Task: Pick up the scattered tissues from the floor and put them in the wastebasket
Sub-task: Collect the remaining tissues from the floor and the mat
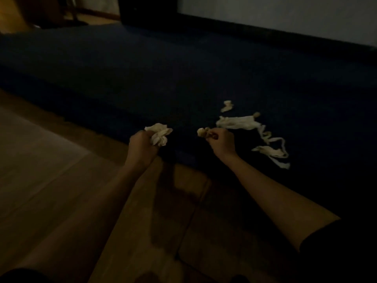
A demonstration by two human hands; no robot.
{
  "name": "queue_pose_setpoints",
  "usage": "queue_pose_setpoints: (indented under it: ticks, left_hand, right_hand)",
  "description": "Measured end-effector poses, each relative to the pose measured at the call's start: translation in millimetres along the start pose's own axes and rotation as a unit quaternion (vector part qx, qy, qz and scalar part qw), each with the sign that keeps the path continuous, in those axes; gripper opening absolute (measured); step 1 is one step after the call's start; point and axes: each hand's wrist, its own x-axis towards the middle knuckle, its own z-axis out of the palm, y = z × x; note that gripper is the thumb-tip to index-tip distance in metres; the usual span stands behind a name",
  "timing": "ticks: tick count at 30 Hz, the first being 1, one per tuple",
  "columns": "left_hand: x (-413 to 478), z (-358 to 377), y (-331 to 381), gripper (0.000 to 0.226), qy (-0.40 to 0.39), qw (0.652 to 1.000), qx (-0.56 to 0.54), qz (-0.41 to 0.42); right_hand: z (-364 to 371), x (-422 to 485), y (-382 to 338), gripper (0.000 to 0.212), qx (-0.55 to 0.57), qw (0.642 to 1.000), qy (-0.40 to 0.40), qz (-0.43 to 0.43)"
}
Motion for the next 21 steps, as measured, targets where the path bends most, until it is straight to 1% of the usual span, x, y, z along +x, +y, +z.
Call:
queue_pose_setpoints:
  ticks: [4,6,9,11,13,15,17,18,21]
  left_hand:
    - [28,44,63,0.019,-0.034,0.999,-0.009,0.028]
    - [39,65,91,0.019,-0.067,0.997,-0.007,0.04]
    - [54,94,124,0.02,-0.106,0.994,-0.011,0.031]
    - [64,111,143,0.018,-0.124,0.992,-0.022,0.02]
    - [70,126,154,0.014,-0.146,0.989,-0.031,0.019]
    - [71,138,159,0.011,-0.165,0.986,-0.027,0.015]
    - [73,144,161,0.013,-0.188,0.982,-0.009,0.006]
    - [75,146,165,0.013,-0.202,0.979,0.001,0.004]
    - [90,146,189,0.013,-0.23,0.973,0.019,0.004]
  right_hand:
    - [-81,30,68,0.014,-0.02,0.994,0.077,0.072]
    - [-115,35,105,0.013,-0.039,0.988,0.083,0.121]
    - [-142,32,143,0.019,-0.053,0.985,0.033,0.162]
    - [-143,30,156,0.016,-0.065,0.986,-0.007,0.155]
    - [-135,22,163,0.024,-0.101,0.983,-0.05,0.146]
    - [-128,7,164,0.029,-0.144,0.979,-0.058,0.136]
    - [-126,-7,166,0.023,-0.177,0.978,-0.046,0.102]
    - [-124,-11,171,0.021,-0.163,0.981,-0.045,0.1]
    - [-142,-2,175,0.02,-0.079,0.985,-0.062,0.142]
